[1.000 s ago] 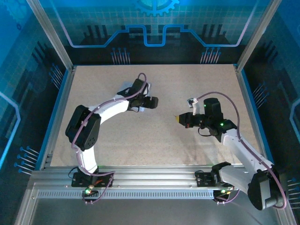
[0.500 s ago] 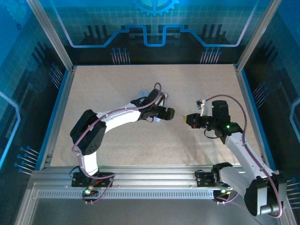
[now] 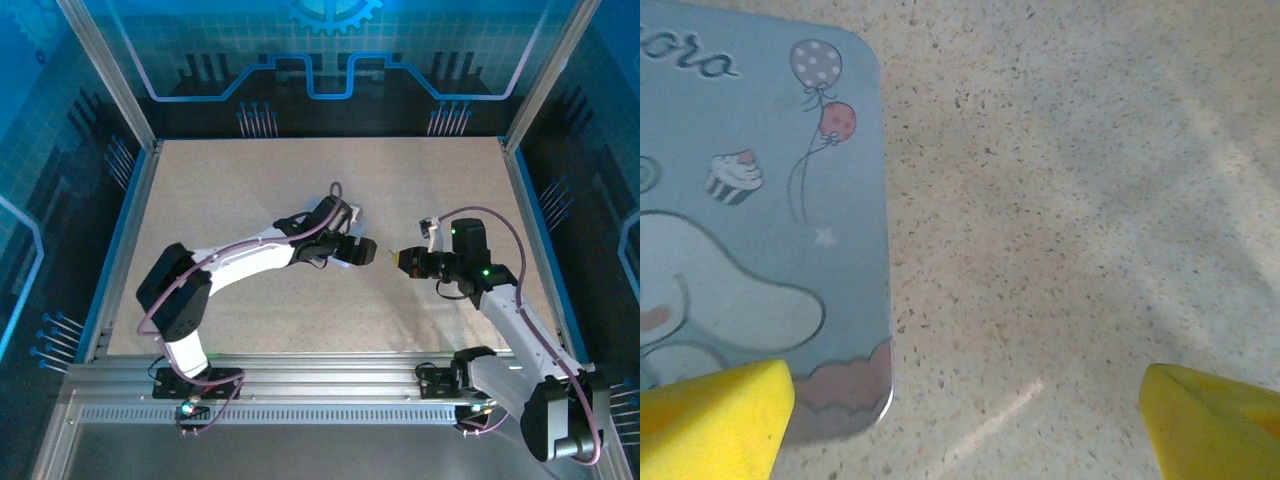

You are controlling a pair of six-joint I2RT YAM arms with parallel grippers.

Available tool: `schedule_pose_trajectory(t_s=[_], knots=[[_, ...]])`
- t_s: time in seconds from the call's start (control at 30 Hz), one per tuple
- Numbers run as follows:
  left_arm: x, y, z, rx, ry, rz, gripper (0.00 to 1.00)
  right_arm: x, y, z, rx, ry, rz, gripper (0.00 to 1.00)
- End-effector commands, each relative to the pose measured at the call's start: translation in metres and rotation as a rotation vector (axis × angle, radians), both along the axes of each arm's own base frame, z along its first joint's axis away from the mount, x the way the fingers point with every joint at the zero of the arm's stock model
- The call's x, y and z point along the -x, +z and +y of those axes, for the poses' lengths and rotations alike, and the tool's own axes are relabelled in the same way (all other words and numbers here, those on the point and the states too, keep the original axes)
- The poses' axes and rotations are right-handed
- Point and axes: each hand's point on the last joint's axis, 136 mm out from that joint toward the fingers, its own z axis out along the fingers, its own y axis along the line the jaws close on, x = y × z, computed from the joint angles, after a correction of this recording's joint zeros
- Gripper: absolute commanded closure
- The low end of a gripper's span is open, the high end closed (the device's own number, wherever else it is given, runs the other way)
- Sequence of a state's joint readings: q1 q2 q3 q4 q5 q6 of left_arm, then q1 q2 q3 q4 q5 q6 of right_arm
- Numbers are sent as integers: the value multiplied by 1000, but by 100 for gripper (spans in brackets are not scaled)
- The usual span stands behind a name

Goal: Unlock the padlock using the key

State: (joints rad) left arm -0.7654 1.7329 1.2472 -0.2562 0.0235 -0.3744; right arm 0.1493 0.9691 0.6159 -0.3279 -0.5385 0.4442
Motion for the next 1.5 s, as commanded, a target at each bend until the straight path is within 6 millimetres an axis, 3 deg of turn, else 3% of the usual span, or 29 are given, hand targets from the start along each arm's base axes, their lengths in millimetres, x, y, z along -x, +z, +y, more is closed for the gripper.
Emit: schedule_pose_trajectory(t_s=[0.0, 0.17, 0.3, 0.5, 0.67, 0.8, 1.03, 1.47], knots=[[0, 38, 18, 57, 13, -57, 9, -2, 0, 2, -18, 4, 1, 100], [3, 57, 54, 91, 62, -121, 9, -8, -1, 15, -32, 29, 0, 100], [11, 58, 82, 112, 97, -167, 8, -14, -3, 30, -38, 63, 4, 100], [22, 50, 122, 157, 188, -227, 1, -29, -3, 64, -53, 130, 5, 100], [28, 23, 142, 206, 239, -166, 1, -46, -5, 93, -73, 175, 13, 100], [27, 2, 141, 269, 224, -100, 4, -63, -11, 108, -78, 170, 27, 100], [19, -22, 129, 288, 191, -71, 8, -90, -22, 116, -65, 145, 35, 100], [7, -53, 118, 238, 140, -36, 15, -98, -61, 115, 7, 140, 109, 100]])
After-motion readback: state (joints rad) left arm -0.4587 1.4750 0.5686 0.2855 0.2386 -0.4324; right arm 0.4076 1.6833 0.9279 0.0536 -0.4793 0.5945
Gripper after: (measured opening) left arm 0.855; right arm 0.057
